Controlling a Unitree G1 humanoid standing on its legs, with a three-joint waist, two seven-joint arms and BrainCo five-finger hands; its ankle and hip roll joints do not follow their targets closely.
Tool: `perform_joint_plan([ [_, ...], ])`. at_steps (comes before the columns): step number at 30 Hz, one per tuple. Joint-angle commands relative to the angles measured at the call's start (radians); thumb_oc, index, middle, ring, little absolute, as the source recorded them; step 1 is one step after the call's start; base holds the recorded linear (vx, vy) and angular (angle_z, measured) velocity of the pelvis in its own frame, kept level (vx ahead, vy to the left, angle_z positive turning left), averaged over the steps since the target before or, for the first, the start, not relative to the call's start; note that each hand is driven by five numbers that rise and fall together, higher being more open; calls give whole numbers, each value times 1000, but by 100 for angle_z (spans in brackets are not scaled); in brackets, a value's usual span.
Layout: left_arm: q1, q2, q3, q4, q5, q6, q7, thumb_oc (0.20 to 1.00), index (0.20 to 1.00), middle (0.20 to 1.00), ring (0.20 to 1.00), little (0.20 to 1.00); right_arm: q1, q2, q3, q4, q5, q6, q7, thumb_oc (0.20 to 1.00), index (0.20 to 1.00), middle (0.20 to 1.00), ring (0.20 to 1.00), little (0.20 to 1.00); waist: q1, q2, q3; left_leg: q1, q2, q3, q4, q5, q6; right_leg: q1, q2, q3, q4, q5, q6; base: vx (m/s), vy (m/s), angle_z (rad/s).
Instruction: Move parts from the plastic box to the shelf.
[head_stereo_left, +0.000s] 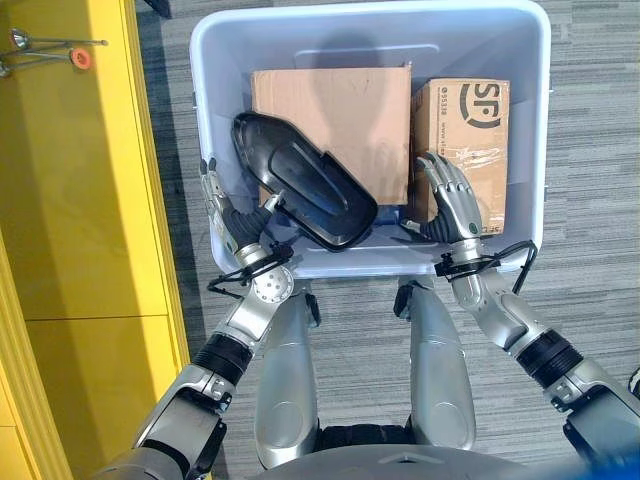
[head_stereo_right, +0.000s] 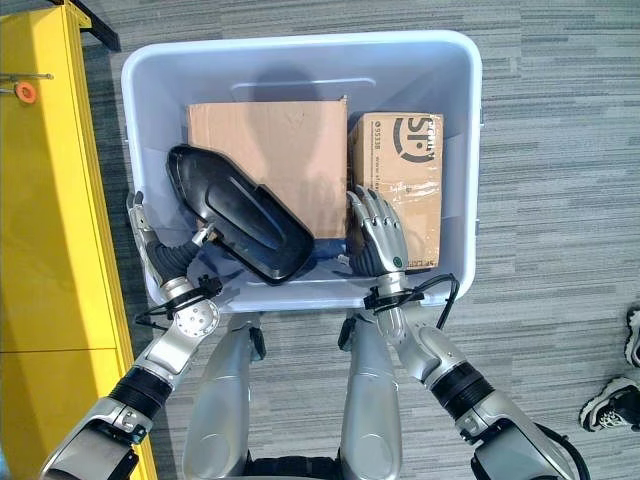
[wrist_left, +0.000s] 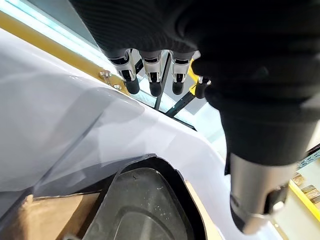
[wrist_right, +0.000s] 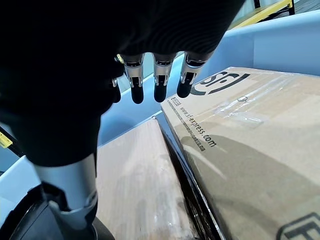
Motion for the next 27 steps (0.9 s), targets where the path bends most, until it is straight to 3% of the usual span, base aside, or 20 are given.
perform_joint_plan([
  [1, -4, -13, 7, -31, -52, -66, -32, 1000, 1000, 1000, 1000, 1000, 4, -28, 0, -28, -12, -52, -40, 1000, 1000, 1000, 1000, 1000, -6, 10, -37, -49, -18, 16, 34, 22, 0, 69, 3, -13, 34, -71, 53, 0, 0, 0],
  [7, 1, -54, 6, -27, -244, -98, -165, 1000, 1000, 1000, 1000, 1000, 4, -19, -10, -37, -25, -53, -23, 1000, 1000, 1000, 1000, 1000, -7, 6, -37, -47, -15, 16, 34, 24, -1, 73, 7, -11, 29, -68, 53, 0, 0, 0],
  [15, 72, -89, -20, -14, -349, -115, -275, 1000, 1000, 1000, 1000, 1000, 28, -23, -29, -52, 35, -49, 31, 1000, 1000, 1000, 1000, 1000, 1, 6, -37, -28, -10, 15, 18, 27, -2, 95, 8, -23, 12, -64, 51, -2, -17, 0],
  [19, 111, -84, -28, -32, -350, -124, -290, 1000, 1000, 1000, 1000, 1000, 69, -21, -46, -47, 223, -58, 88, 1000, 1000, 1000, 1000, 1000, 5, 7, -37, -22, -8, 11, 14, 28, -4, 104, 7, -28, 8, -63, 49, -3, -6, 3],
  [20, 128, -78, -26, -43, -347, -126, -278, 1000, 1000, 1000, 1000, 1000, 98, -8, -59, -38, 361, -78, 122, 1000, 1000, 1000, 1000, 1000, 7, 6, -37, -16, -7, 12, 8, 29, -4, 109, 7, -29, 6, -65, 48, -5, -18, 9],
  [21, 149, -72, -16, -48, -341, -141, -263, 1000, 1000, 1000, 1000, 1000, 150, 27, -80, -25, 612, -101, 202, 1000, 1000, 1000, 1000, 1000, 8, 1, -37, -4, -5, 13, 6, 25, -6, 118, 6, -30, 11, -71, 47, -4, -20, 7],
  [22, 152, -70, -14, -52, -338, -144, -255, 1000, 1000, 1000, 1000, 1000, 162, 36, -85, -22, 684, -102, 223, 1000, 1000, 1000, 1000, 1000, 8, -1, -37, -2, -5, 13, 6, 25, -7, 120, 6, -30, 11, -71, 46, 1, -16, 3],
  [27, 163, -55, 12, -86, -326, -139, -202, 1000, 1000, 1000, 1000, 1000, 221, 88, -114, 4, 865, -125, 331, 1000, 1000, 1000, 1000, 1000, 10, -3, -37, 7, -3, 10, 8, 26, -9, 129, 7, -30, 14, -74, 42, 0, 0, 0],
])
